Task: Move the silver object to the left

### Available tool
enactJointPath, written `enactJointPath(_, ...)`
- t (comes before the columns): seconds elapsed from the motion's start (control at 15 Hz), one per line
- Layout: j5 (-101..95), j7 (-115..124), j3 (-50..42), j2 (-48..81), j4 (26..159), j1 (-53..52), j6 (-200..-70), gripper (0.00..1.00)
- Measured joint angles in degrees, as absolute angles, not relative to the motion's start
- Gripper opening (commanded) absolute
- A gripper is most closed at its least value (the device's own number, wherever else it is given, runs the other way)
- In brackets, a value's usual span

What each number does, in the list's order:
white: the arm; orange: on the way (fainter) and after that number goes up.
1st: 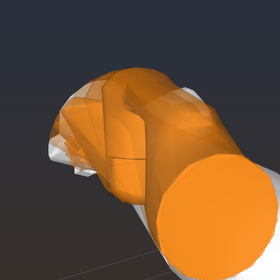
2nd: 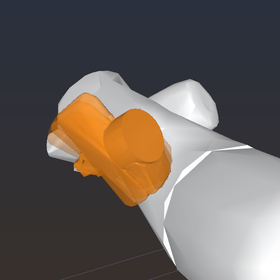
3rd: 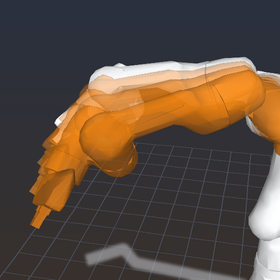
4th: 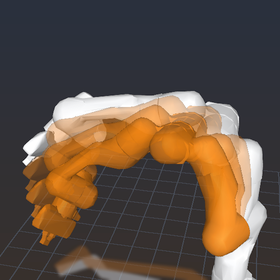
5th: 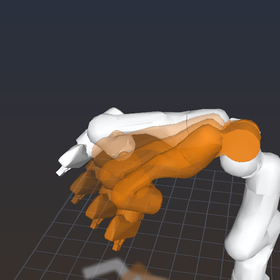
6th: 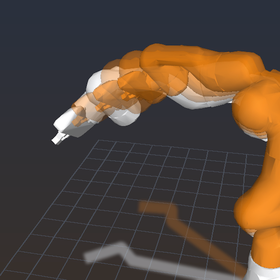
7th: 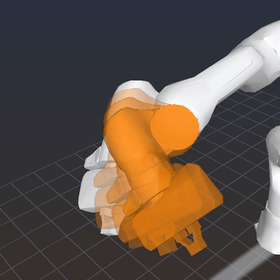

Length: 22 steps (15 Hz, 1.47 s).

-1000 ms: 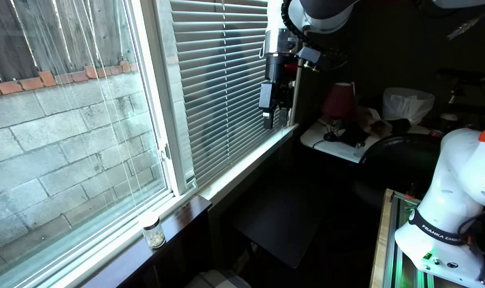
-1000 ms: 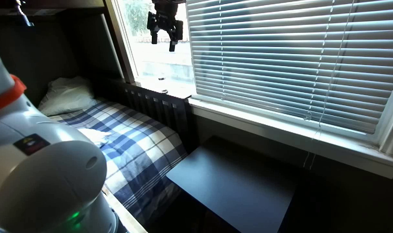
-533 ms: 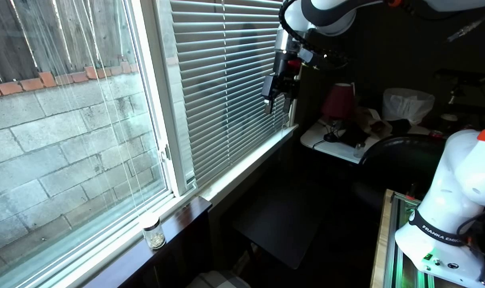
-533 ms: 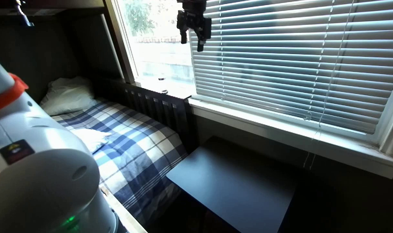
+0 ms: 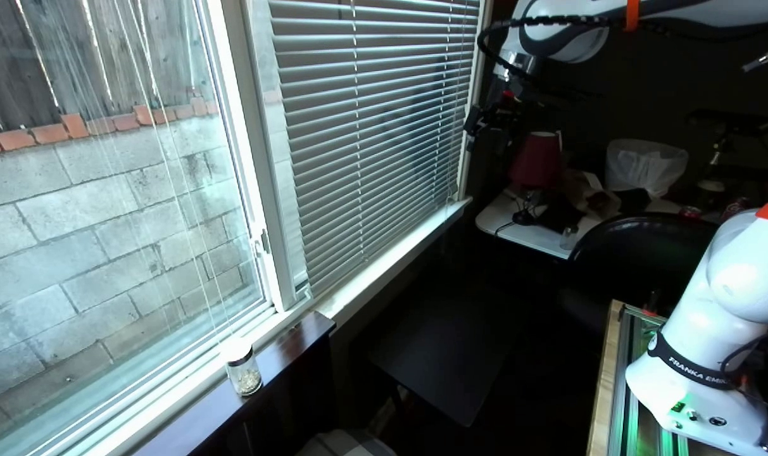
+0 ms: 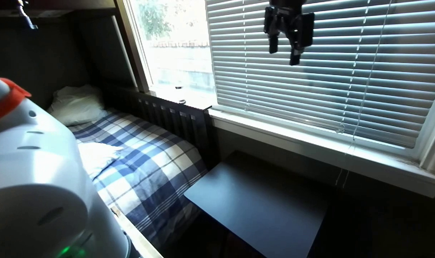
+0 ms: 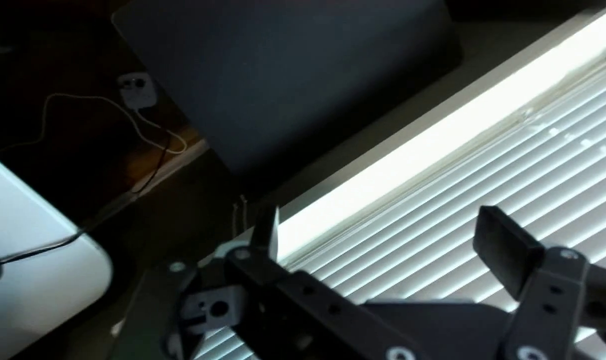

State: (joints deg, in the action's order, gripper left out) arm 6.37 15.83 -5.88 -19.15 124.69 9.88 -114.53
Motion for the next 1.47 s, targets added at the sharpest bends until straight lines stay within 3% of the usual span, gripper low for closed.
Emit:
enactJointPath(0.8,-9.9,33.2,-13.1,-13.8,129.3,26.4,-131.2,1.00)
enactJointPath(1.47,-20.0,63.6,-18.3,1.7,129.6,28.1,-142.2,1.00)
